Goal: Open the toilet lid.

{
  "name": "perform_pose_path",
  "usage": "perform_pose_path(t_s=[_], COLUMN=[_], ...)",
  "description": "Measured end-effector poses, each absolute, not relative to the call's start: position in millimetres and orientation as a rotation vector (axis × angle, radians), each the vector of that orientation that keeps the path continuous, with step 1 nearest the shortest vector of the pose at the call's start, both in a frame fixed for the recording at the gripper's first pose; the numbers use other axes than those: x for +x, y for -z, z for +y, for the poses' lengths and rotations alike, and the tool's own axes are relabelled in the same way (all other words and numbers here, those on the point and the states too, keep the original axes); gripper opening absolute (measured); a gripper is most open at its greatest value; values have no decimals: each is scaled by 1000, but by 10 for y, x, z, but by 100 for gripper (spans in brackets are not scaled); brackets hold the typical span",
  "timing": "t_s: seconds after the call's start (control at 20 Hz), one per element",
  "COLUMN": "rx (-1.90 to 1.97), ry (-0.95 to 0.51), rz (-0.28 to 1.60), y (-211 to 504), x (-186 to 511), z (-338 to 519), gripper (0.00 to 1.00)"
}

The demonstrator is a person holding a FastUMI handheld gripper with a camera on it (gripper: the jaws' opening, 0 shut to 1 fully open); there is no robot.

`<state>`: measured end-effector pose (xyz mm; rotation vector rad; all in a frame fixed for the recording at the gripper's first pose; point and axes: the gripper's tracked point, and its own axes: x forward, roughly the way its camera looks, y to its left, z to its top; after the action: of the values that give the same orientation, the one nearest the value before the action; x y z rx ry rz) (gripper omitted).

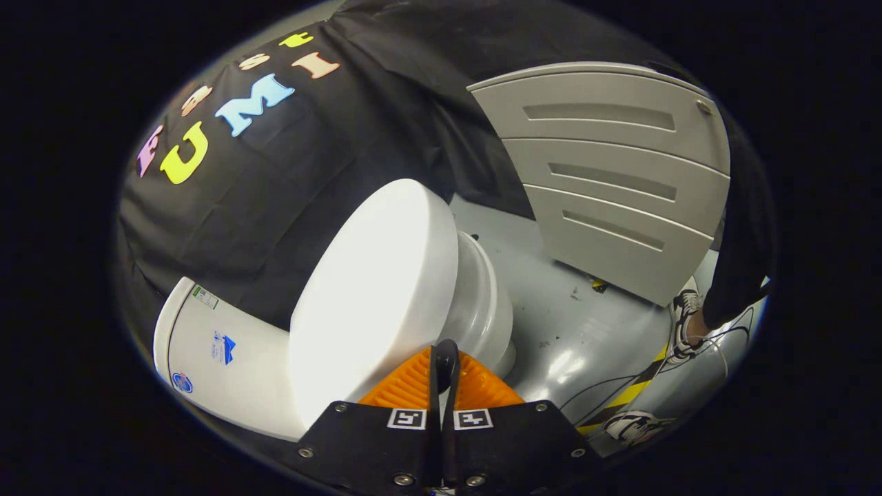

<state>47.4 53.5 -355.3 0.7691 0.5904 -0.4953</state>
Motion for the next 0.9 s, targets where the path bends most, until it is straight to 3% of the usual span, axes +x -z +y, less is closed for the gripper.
perform_pose_path(t_s=[0.9], rx=[332], ry=[540], rz=[517], y=[2319], x=[609], z=[1039], gripper=[0])
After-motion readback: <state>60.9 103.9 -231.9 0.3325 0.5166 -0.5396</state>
